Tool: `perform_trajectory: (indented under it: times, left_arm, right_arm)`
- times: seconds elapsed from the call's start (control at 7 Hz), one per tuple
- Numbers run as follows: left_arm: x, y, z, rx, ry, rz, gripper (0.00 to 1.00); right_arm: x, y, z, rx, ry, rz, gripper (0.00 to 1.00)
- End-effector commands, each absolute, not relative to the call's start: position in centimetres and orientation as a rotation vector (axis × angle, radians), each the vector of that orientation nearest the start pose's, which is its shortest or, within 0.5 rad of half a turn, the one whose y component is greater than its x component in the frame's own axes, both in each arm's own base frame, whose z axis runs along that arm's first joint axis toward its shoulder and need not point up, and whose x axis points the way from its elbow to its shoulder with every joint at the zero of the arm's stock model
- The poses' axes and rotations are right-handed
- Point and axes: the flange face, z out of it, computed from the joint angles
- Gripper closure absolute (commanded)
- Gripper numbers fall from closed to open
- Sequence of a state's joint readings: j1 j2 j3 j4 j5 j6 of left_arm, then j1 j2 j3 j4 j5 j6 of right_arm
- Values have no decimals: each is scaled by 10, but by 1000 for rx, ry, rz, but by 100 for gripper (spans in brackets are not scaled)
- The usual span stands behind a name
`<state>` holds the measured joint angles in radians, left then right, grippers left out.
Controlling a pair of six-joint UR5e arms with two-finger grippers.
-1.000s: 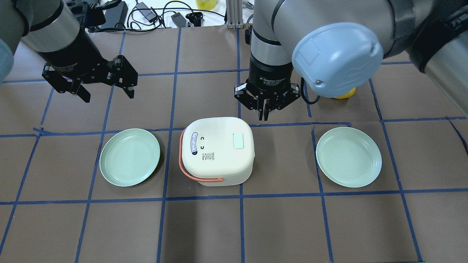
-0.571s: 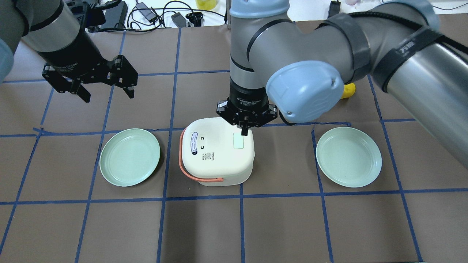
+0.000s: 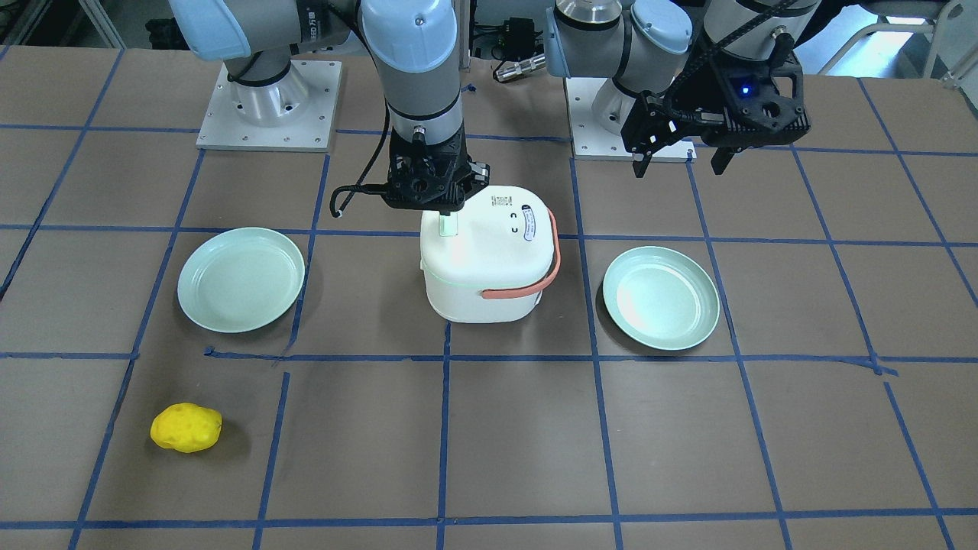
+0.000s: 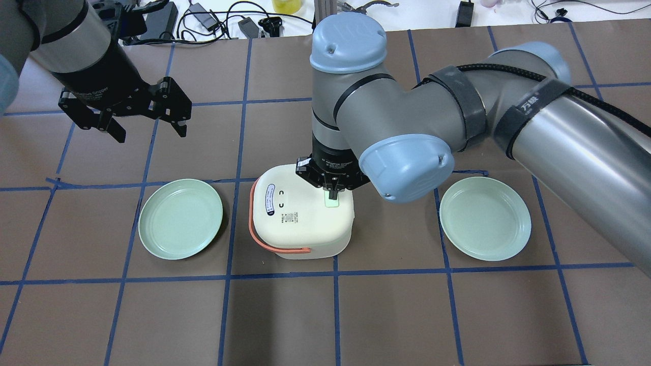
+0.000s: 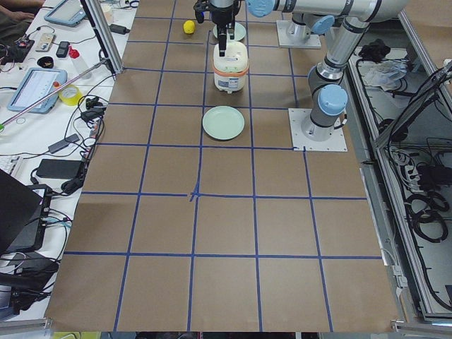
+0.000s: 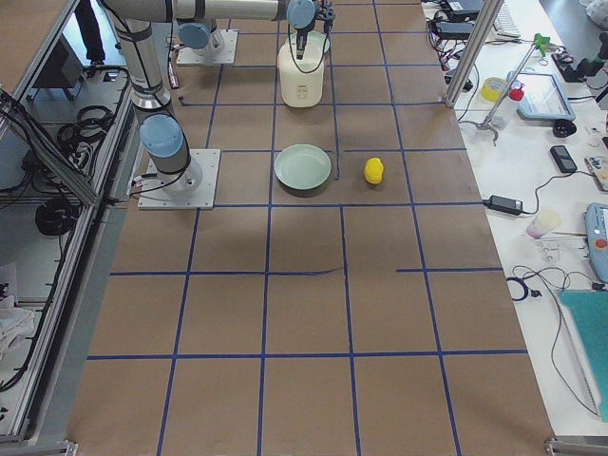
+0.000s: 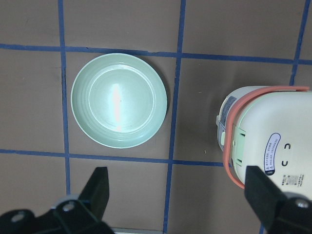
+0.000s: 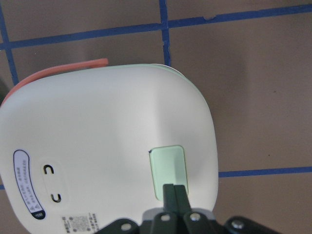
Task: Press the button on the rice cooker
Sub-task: 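Press down on the rice cooker's lid button with the right gripper, then lift the right gripper away as the rice cooker lid pops open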
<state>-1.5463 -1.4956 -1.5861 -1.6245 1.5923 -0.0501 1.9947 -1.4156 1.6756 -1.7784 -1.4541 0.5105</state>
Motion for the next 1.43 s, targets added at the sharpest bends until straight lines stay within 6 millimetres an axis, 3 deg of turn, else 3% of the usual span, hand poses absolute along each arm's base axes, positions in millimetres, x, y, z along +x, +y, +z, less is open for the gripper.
perform_trajectory:
  times: [0.0,1.14,1.29]
  left_arm:
    - [-120,-463,511,-115,3118,-10,0]
    - [-120,-463,511,-117,3118,-10,0]
    - [-120,-463,511,-115,3118,-10,0]
  right_arm:
    - [355,-433,372,137,3058,164,96]
    - [358,-439,356,137,3067,193,96]
    - [358,-440,360,136,3066,176,85]
